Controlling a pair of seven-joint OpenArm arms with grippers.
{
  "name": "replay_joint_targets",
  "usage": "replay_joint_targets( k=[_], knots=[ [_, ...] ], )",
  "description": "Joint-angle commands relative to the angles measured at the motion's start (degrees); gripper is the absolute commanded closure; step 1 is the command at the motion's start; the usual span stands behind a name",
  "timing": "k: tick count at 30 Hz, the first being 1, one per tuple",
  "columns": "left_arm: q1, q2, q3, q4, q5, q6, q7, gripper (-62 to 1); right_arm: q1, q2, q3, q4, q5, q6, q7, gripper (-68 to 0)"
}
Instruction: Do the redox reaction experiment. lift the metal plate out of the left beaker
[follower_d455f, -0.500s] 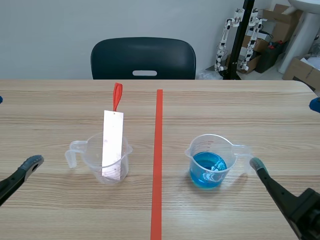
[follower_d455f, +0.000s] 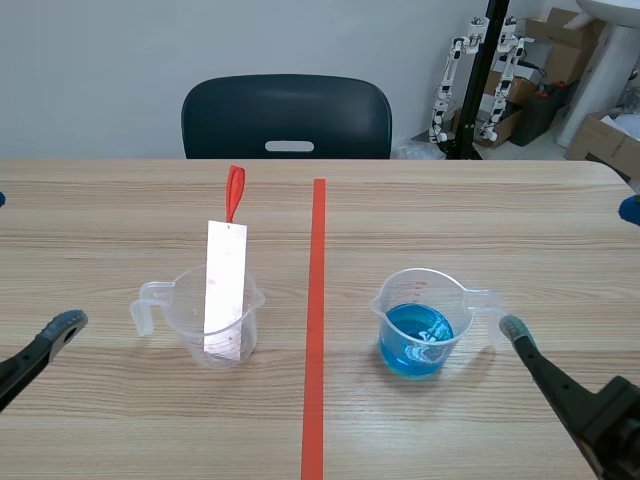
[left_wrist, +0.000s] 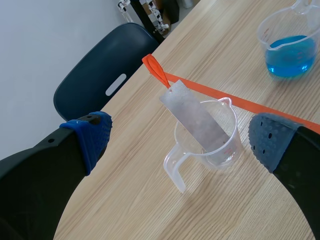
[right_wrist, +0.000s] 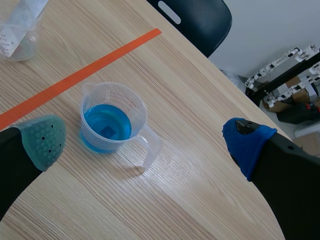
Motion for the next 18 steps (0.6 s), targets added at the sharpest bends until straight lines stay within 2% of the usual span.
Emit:
replay_joint_targets(
  k=[1,15,18],
  knots=[
    [0.2,0.1,-0.2,0.8,-0.6,0.1,-0.6,-57.7,0.5,0.3,-0.1,0.5,0.4,-0.6,0.5,-67.9],
    [0.1,0.2,-0.2,0.6,-0.6,0.1,-0.6,-57.7,0.5,0.3,-0.1,0.5,0.4,-0.6,0.3,-67.9],
    [0.1,1.4,-0.2,-0.3,-0.8,0.1,-0.8,-57.7,0.5,0.3,-0.1,0.5,0.4,-0.6,-0.9,-67.9]
  ],
)
